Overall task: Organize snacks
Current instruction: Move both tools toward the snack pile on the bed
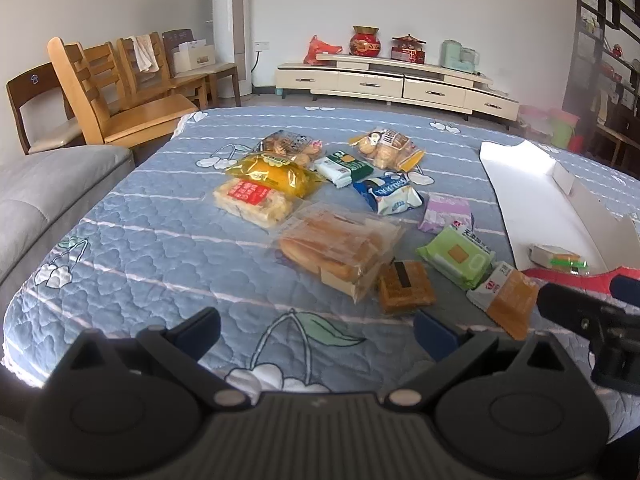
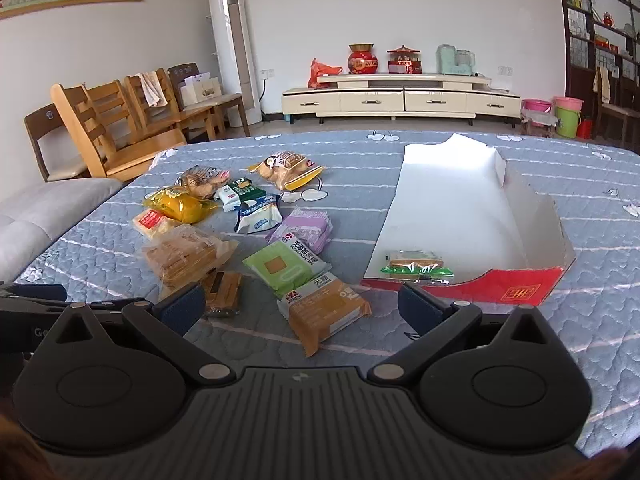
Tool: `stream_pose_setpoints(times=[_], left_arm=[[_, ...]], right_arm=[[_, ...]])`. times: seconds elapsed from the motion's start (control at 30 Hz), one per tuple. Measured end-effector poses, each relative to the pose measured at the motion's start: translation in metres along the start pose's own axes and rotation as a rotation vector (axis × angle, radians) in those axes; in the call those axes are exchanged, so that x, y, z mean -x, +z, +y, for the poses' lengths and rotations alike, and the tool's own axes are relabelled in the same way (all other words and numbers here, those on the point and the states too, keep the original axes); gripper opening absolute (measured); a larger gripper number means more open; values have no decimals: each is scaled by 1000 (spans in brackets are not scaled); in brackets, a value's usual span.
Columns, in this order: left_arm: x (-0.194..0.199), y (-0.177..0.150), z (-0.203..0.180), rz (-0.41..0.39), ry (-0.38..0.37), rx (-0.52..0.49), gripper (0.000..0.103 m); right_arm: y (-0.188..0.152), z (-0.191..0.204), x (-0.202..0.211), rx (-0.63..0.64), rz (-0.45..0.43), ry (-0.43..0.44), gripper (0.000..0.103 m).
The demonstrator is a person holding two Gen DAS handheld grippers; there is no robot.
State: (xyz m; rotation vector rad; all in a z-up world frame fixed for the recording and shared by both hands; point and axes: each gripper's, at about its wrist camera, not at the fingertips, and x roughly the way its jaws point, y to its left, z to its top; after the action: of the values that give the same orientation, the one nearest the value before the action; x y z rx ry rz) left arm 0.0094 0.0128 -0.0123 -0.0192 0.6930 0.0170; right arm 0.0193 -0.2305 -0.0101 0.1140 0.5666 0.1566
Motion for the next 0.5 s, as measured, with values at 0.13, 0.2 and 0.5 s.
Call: stream_pose_setpoints(times=[0.13, 0.2, 0.5], left_arm=[[-2, 0, 1, 2, 3, 4, 102], [-3, 0, 1, 5, 2, 5, 102], [-8, -1, -1, 17, -3, 0, 102]], right_arm=[[-2, 3, -3, 11, 14, -1, 103], [-2, 4, -5, 13, 22, 3, 103], [-4, 4, -11, 13, 40, 1, 103]])
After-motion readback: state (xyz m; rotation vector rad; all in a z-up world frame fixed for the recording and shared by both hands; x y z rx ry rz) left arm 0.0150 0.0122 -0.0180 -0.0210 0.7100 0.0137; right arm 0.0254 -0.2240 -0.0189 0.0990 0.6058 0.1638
